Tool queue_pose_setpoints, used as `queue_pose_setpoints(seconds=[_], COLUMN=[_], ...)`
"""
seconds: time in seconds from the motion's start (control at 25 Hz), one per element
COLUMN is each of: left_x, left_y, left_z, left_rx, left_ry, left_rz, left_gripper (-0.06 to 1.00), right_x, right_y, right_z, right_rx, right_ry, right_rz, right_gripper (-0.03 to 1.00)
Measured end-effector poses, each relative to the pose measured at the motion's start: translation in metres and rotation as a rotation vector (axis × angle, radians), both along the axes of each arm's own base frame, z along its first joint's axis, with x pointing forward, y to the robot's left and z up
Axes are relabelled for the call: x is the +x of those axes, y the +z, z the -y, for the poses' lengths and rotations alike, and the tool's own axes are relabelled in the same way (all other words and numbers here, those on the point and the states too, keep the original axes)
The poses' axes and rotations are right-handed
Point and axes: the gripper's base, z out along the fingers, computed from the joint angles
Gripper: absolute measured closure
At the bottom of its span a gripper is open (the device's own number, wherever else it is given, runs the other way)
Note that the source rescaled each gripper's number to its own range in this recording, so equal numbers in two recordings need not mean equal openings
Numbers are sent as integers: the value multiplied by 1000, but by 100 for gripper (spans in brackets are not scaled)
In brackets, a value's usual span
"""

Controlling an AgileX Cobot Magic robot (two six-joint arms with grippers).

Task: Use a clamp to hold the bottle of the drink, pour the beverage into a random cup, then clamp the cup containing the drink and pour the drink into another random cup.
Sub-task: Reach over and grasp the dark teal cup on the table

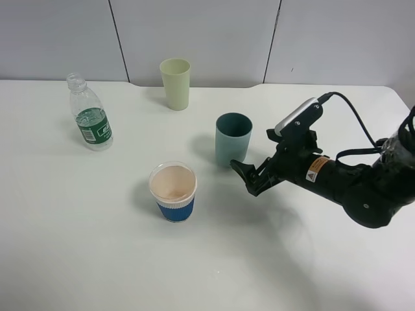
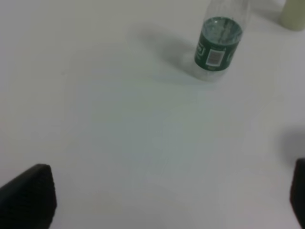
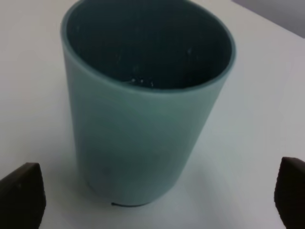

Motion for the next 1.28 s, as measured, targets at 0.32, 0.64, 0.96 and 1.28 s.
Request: queue_pose_setpoints(seconds=[0.32, 0.64, 0.96, 1.28], left_x=[0, 0, 0, 0], left_y=[0, 0, 0, 0], left_z=[0, 0, 0, 0], left_rx=[0, 0, 0, 0], left_ry=[0, 0, 0, 0], left_rz=[0, 0, 0, 0], left_gripper=[-6, -6, -6, -6], right_x=[18, 29, 37, 40], right_y=[3, -12, -14, -24], right_z=[-9, -19, -26, -30], right_rx=[20, 6, 17, 35], right_ry=[13, 59, 102, 115], right_rz=[46, 32, 48, 12], right_gripper=[11, 11, 11, 11])
